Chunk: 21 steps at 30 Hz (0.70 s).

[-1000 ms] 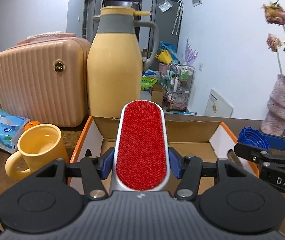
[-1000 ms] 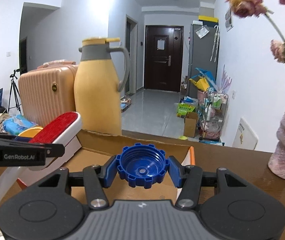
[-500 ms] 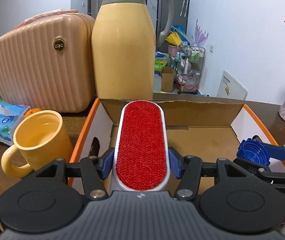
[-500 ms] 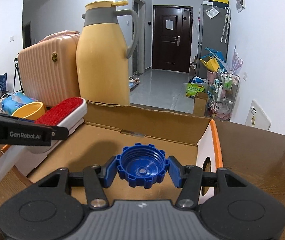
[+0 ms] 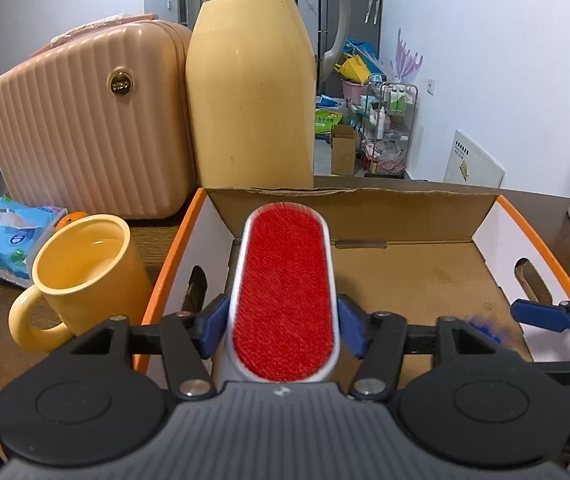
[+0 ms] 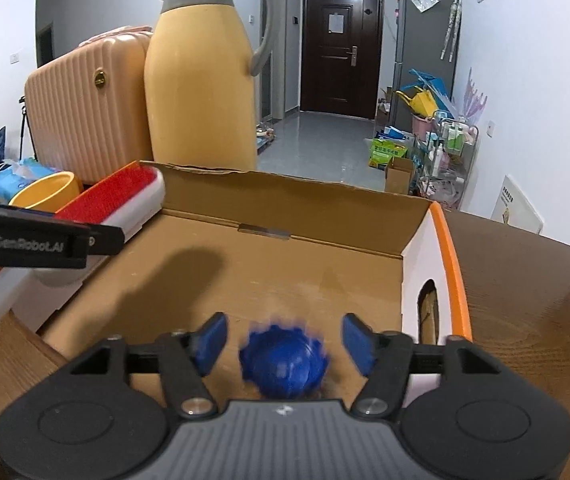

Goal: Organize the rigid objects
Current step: 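Carry the lint brush and blue cap over the cardboard box with both grippers, then open the left gripper to drop the lint brush while the right gripper releases the cap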

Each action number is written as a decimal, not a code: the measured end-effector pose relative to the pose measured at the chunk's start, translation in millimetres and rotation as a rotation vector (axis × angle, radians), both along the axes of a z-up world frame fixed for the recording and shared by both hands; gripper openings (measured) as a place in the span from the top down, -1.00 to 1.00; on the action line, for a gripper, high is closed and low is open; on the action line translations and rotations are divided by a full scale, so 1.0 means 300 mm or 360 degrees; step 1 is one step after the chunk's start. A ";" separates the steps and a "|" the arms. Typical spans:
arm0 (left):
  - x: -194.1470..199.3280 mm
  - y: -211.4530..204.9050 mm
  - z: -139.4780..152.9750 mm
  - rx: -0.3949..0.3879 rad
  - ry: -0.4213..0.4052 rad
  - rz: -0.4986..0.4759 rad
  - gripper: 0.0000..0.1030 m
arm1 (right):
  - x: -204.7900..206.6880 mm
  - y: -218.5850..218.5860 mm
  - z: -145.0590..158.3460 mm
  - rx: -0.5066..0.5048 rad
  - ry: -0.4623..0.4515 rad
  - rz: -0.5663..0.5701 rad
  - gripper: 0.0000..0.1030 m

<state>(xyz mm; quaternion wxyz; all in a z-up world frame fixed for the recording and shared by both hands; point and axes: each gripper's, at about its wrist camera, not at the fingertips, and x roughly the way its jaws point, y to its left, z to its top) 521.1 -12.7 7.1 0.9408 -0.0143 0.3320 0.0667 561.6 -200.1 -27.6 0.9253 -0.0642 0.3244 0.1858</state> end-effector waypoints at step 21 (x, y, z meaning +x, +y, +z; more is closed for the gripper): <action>-0.142 -0.008 0.119 -0.0022 -0.0232 0.0030 -1.00 | -0.103 -0.040 0.119 -0.0070 -0.0237 -0.0128 -1.00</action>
